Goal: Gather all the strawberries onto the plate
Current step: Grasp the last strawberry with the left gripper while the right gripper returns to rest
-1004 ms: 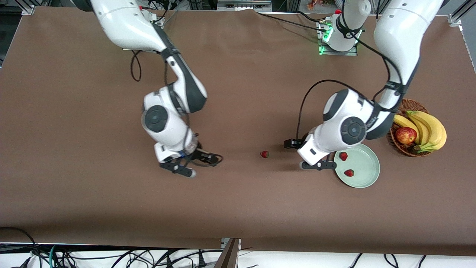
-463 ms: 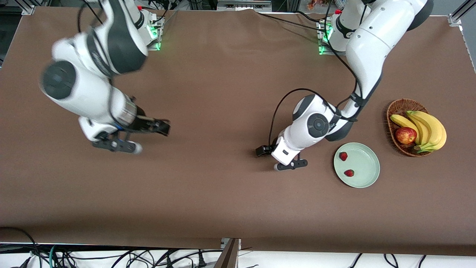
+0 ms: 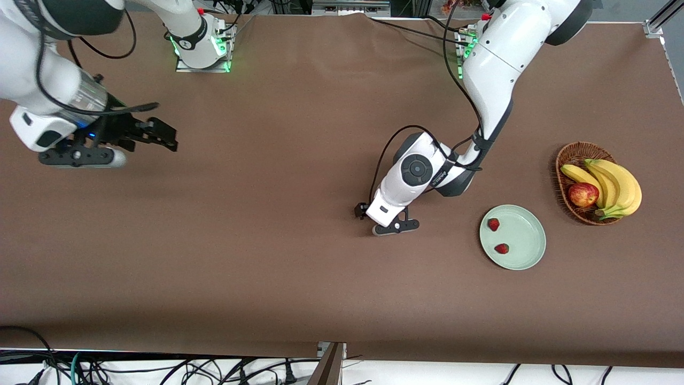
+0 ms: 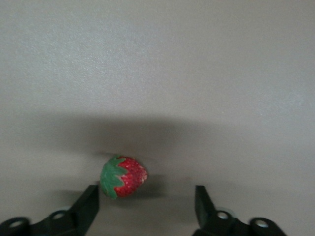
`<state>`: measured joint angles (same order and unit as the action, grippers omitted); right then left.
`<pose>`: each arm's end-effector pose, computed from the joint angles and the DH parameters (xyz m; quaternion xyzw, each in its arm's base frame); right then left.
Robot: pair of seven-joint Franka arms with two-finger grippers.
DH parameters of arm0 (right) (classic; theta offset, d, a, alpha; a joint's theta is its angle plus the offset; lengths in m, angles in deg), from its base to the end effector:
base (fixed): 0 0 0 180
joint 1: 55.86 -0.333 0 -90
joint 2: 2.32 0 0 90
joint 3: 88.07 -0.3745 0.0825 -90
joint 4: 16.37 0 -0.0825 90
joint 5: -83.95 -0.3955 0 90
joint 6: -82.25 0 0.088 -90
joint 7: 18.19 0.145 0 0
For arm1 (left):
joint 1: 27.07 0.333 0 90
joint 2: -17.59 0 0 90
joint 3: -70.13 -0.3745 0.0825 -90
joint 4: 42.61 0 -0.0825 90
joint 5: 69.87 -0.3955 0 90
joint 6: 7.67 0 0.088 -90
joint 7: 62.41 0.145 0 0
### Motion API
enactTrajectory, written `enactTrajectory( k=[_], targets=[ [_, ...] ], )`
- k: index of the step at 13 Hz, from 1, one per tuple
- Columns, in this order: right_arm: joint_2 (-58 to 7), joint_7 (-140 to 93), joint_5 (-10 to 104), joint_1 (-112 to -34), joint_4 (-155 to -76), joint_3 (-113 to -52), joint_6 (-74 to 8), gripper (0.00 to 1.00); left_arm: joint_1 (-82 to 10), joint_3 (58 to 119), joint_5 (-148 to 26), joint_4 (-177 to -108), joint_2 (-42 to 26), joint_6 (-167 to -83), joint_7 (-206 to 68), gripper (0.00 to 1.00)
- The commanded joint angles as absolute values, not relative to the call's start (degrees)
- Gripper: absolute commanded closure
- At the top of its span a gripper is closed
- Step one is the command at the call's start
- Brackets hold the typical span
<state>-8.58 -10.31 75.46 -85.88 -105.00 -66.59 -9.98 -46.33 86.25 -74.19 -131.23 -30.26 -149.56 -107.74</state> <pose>0.5916 0.1220 0.6009 -0.9984 -0.0021 0.0269 0.0506 0.6493 -0.4149 0.1757 0.9892 0.1087 -0.0008 0.0987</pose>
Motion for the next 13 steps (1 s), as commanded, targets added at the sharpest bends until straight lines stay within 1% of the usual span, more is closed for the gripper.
enactTrajectory(
  k=[1,3,6,7,8,9,10,11,13],
  targets=[
    [-6.1,-15.9,76.7,-79.3,-108.0,-71.0,-9.9,0.00,-46.7,84.6,-75.7,-130.8,-30.0,-149.9,-108.2,0.34],
    [-6.0,-16.5,78.4,-68.9,-108.0,-81.3,-9.6,0.00,-46.5,84.5,-77.6,-130.8,-30.0,-149.9,-108.3,0.34],
    [-4.6,-16.4,80.8,-58.4,-110.1,-91.5,-10.3,0.00,-46.8,84.5,-77.7,-130.8,-30.1,-149.9,-108.3,0.34],
    [-3.9,-16.4,81.2,-54.9,-110.9,-94.7,-10.6,0.00,-46.8,84.5,-77.7,-131.0,-30.4,-149.9,-108.3,0.41],
    [-3.1,-16.4,82.3,-51.9,-112.1,-98.2,-11.2,0.00,-46.9,84.5,-77.7,-131.1,-30.4,-149.7,-108.3,0.52],
    [-2.7,-16.4,82.8,-48.4,-112.5,-101.9,-11.5,0.00,-46.8,84.5,-77.7,-130.9,-30.2,-149.7,-108.3,0.74],
    [-2.6,-16.5,82.9,-47.4,-112.5,-103.0,-11.4,0.00,-46.8,84.5,-77.6,-130.9,-30.1,-149.7,-108.3,0.92],
    [-2.8,-16.5,82.9,-47.5,-111.9,-103.0,-11.4,0.00,-46.3,84.5,-77.7,-130.8,-29.8,-149.4,-107.9,1.00],
    [-2.8,-16.5,82.9,-47.5,-111.6,-103.0,-11.5,0.00,-44.8,84.6,-77.7,-130.8,-27.2,-146.4,-107.6,1.00]
  ],
)
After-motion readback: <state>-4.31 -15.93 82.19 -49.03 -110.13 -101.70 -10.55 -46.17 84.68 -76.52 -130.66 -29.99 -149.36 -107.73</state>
